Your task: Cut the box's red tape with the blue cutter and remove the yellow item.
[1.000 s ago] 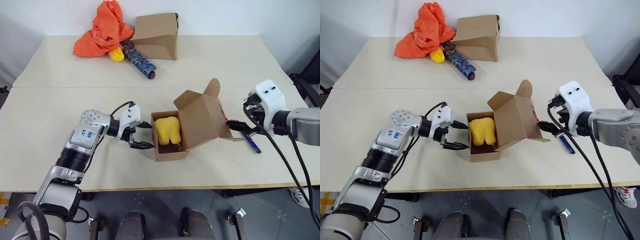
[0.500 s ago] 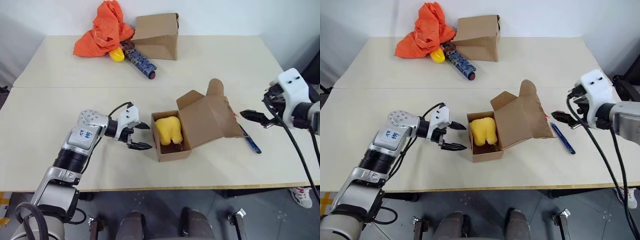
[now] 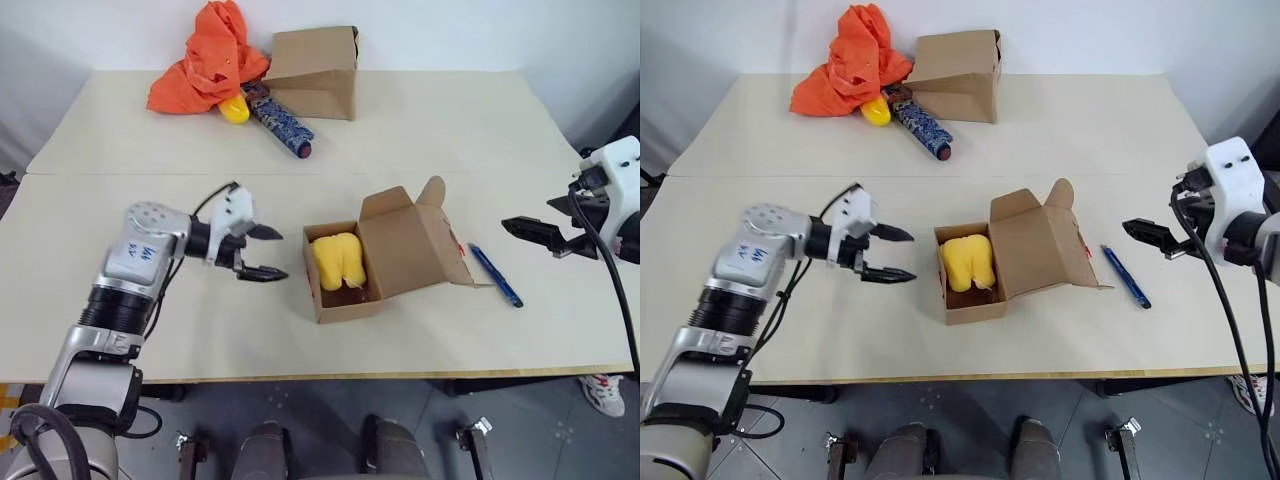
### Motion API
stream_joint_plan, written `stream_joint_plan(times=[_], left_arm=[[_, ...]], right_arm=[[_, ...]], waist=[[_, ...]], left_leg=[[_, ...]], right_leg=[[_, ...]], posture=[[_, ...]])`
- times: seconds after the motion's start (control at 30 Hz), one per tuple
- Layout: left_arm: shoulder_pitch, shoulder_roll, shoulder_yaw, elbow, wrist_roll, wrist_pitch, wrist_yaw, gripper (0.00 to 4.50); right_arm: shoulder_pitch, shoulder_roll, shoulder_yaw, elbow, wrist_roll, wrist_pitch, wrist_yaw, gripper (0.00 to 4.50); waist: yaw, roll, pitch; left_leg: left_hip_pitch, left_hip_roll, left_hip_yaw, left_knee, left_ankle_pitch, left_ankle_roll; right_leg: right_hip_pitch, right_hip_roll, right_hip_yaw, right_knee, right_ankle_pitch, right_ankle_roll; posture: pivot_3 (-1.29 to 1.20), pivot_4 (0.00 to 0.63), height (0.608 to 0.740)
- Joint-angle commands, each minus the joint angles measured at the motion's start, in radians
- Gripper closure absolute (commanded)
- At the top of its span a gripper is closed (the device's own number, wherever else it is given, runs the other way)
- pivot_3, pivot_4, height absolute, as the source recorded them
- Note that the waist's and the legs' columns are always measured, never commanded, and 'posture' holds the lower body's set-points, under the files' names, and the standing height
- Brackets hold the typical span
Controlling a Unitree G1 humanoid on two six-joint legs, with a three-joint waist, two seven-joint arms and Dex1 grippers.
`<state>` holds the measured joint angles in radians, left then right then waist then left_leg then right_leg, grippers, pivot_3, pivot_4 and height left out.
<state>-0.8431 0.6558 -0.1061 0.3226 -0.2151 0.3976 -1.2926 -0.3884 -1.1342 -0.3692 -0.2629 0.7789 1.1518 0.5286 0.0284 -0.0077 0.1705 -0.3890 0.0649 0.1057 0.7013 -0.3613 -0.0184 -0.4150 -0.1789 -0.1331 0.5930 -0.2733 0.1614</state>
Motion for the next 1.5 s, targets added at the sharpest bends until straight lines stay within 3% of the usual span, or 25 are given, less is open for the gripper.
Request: stream_joint_plan(times=[0.03, 0.27, 0.37, 0.77, 0.9, 1.3, 1.5], left_arm=[[-0.089, 0.004, 0.052, -0.025, -0.063, 0.006, -0.026, 0.03], [-0.204, -0.076, -0.016, 0.052, -0.038, -0.085, -0.076, 0.03], [-0.23, -0.139, -0.108, 0.126, 0.025, -0.16, -0.111, 0.03], [-0.317, -0.293, -0.296, 0.442, 0.246, -0.388, -0.134, 0.03], [-0.345, -0.323, -0.315, 0.531, 0.288, -0.434, -0.136, 0.89], [-0.41, -0.346, -0.231, 0.574, 0.246, -0.413, -0.151, 4.48], [-0.436, -0.347, -0.165, 0.548, 0.2, -0.358, -0.158, 4.48]], right_arm=[[0.074, -0.032, -0.105, -0.081, 0.005, -0.059, 0.114, 0.0], [0.186, -0.027, -0.159, -0.166, -0.024, -0.158, 0.237, 0.0], [0.229, -0.008, -0.178, -0.227, -0.029, -0.199, 0.265, 0.0], [0.382, 0.108, -0.365, -0.421, 0.019, -0.138, 0.184, 0.0], [0.419, 0.135, -0.406, -0.459, 0.037, -0.138, 0.175, 0.0], [0.513, 0.266, -0.438, -0.477, 0.078, -0.376, 0.316, 0.0], [0.52, 0.266, -0.408, -0.452, 0.072, -0.451, 0.339, 0.0]], waist=[[-0.001, 0.0, 0.0], [-0.003, 0.0, 0.0], [-0.003, 0.0, 0.0], [0.001, -0.001, 0.0], [0.002, -0.001, 0.0], [0.001, -0.001, 0.0], [0.0, -0.001, 0.0]], left_leg=[[0.0, 0.0, 0.0, 0.0, 0.0, 0.0], [0.002, 0.0, 0.0, 0.0, 0.0, 0.0], [0.002, 0.0, 0.0, 0.0, 0.0, 0.0], [0.002, -0.001, 0.0, 0.001, 0.0, 0.0], [0.002, -0.001, -0.001, 0.001, 0.0, 0.0], [0.002, -0.001, -0.001, 0.002, 0.0, 0.0], [0.002, -0.001, -0.001, 0.002, 0.0, 0.0]], right_leg=[[0.0, 0.0, 0.0, 0.0, 0.0, 0.0], [0.002, 0.0, 0.001, 0.0, 0.0, 0.0], [0.002, 0.0, 0.001, 0.0, 0.0, 0.0], [0.002, 0.0, 0.001, 0.0, 0.0, 0.0], [0.002, 0.0, 0.001, 0.0, 0.0, 0.0], [0.003, 0.0, 0.001, 0.0, 0.0, 0.0], [0.003, 0.0, 0.001, 0.0, 0.0, 0.0]], posture=[[0.0, 0.15, 0.74], [0.0, 0.15, 0.74], [0.0, 0.15, 0.74], [0.0, 0.15, 0.74], [0.0, 0.15, 0.74], [0.0, 0.15, 0.74], [0.0, 0.15, 0.74]])
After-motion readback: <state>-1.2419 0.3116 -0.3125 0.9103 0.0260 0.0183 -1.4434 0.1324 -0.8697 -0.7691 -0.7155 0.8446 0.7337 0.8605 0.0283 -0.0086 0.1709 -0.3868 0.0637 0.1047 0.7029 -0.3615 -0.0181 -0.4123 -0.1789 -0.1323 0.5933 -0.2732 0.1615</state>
